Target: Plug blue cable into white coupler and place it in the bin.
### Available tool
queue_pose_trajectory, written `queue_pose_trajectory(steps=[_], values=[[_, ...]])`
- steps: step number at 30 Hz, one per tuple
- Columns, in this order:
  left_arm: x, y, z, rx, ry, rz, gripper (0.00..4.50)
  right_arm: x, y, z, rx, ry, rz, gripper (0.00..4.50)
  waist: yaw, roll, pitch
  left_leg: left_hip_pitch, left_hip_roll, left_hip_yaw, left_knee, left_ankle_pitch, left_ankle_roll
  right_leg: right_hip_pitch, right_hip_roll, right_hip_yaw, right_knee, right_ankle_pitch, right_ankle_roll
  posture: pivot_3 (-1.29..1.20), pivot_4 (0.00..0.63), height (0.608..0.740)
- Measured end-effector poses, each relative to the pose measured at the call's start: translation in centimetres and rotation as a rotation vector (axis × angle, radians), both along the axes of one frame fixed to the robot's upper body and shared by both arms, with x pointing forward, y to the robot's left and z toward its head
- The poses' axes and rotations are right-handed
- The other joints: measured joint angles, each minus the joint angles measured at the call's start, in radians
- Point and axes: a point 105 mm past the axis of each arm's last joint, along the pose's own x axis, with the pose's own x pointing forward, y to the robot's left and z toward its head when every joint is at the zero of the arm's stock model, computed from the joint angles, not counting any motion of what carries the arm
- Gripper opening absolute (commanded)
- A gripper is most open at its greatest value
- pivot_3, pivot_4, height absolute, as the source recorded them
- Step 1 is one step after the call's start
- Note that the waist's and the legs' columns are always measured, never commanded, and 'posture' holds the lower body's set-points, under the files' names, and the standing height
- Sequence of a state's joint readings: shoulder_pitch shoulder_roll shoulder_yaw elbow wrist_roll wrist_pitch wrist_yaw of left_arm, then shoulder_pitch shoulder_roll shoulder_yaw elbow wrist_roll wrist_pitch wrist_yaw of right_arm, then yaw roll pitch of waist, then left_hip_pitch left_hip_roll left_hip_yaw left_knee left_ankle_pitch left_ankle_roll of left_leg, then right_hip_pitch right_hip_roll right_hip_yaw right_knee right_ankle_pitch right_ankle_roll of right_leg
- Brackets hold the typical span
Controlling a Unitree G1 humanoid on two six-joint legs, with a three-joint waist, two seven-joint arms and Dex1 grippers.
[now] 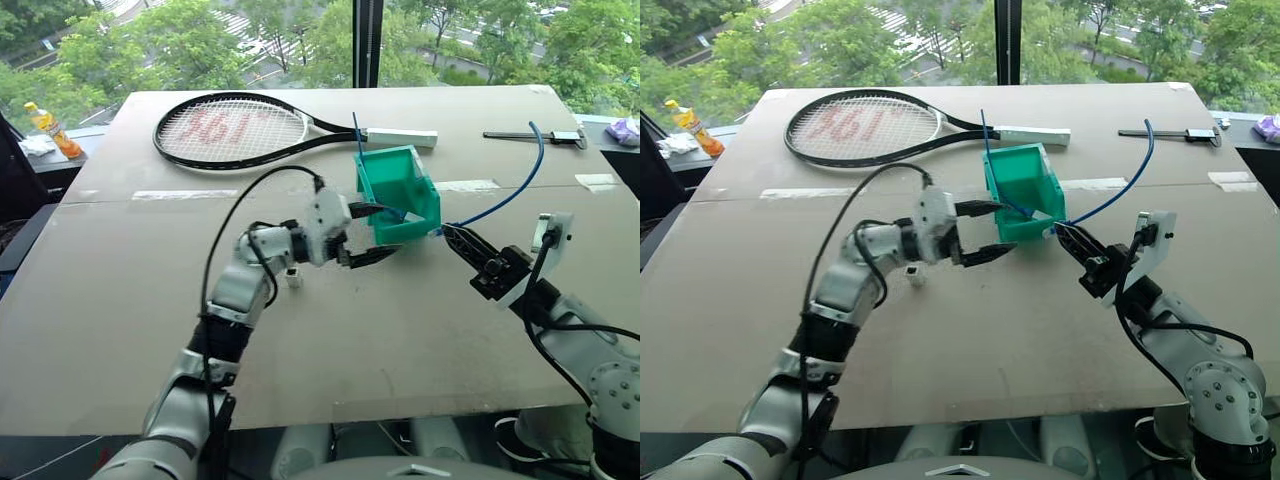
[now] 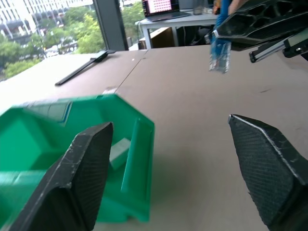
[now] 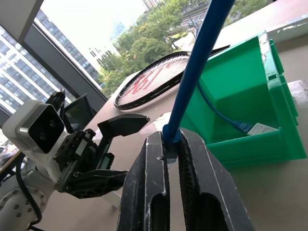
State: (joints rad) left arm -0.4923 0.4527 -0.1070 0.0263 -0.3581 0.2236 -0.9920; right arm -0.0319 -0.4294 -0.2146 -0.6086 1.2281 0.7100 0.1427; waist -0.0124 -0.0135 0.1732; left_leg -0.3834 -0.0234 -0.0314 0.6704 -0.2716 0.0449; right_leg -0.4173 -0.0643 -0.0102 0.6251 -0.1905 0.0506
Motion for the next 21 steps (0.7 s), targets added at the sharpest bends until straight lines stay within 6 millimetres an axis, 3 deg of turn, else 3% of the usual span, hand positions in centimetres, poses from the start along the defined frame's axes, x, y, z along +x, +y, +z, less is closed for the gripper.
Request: queue_pose_trajectory(steps=[3,9,14,21], values=[[-0.4,4.2,0.0,0.014,0.064,0.145,3.71,-0.1,0.3,0.3,-0.018,-0.018,0.042,0.00,0.000,0.000,0.000,0.000,0.000,0.000,0.000,0.000,0.000,0.000,0.000,0.000,0.000,0.000,0.000,0.00,0.150,0.740],[-2.2,9.6,-1.1,0.026,0.160,0.298,3.71,0.2,0.9,0.1,-0.023,-0.022,0.088,0.00,0.002,0.000,0.000,0.000,0.000,0.001,0.000,0.000,0.000,0.000,-0.001,0.001,0.000,0.000,0.000,0.00,0.150,0.740],[-4.9,11.3,-4.6,0.056,0.258,0.292,3.71,0.5,1.4,-0.3,-0.041,-0.023,0.120,0.00,0.008,-0.001,0.000,0.000,0.000,0.001,0.000,0.000,0.000,0.000,-0.002,0.000,-0.001,-0.002,-0.004,0.00,0.150,0.740],[-4.7,10.8,-5.6,0.099,0.207,0.278,3.71,0.4,1.8,-0.5,-0.049,-0.019,0.134,0.00,0.026,0.000,0.000,0.000,0.000,0.001,0.000,0.000,0.000,0.000,-0.002,0.000,-0.001,-0.002,-0.005,0.00,0.150,0.740]])
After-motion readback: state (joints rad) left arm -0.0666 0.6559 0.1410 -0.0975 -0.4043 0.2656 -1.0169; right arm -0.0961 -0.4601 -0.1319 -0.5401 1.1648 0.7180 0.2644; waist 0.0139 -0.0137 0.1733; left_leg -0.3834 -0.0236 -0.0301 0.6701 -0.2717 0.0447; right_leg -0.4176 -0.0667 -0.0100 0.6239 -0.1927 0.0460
